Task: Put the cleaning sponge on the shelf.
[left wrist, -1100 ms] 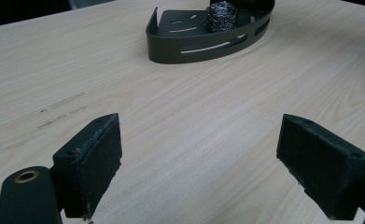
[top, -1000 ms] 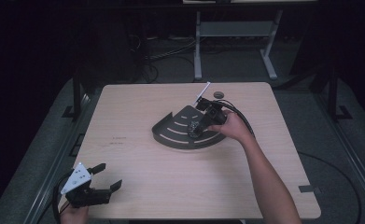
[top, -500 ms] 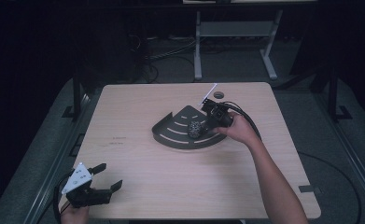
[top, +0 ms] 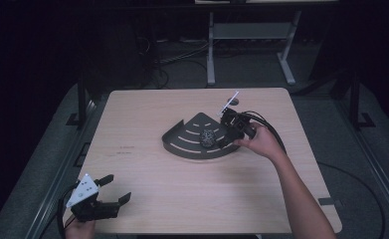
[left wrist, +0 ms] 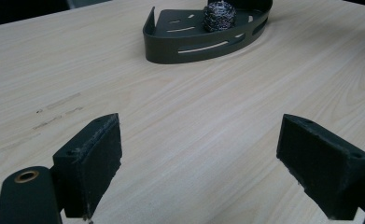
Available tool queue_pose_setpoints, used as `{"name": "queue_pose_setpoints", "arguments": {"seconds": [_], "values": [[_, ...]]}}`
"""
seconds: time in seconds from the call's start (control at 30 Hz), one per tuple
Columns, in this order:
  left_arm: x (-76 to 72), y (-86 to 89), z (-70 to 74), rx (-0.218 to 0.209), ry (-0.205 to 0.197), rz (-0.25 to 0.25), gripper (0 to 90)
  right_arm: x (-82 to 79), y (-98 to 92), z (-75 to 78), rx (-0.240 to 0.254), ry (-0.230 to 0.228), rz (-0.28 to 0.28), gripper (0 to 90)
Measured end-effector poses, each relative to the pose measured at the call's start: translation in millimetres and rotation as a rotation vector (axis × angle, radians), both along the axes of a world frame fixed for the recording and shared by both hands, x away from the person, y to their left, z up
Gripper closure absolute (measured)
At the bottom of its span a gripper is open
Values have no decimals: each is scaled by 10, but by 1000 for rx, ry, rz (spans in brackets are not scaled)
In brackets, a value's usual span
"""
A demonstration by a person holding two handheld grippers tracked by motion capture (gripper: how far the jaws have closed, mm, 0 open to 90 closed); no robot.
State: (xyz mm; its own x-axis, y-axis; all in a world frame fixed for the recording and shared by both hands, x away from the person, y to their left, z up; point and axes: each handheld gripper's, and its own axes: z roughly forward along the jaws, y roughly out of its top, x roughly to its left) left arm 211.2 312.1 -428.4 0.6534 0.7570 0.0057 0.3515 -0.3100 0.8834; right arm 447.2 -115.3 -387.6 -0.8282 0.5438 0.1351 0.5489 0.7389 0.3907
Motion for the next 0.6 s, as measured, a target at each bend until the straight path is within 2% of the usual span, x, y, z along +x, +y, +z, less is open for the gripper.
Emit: {"name": "queue_pose_setpoints", "arguments": {"seconds": [0.6], "values": [[1, -13, -6, 3, 3, -4, 133, -186, -253, -25, 22, -10, -23, 168]]}}
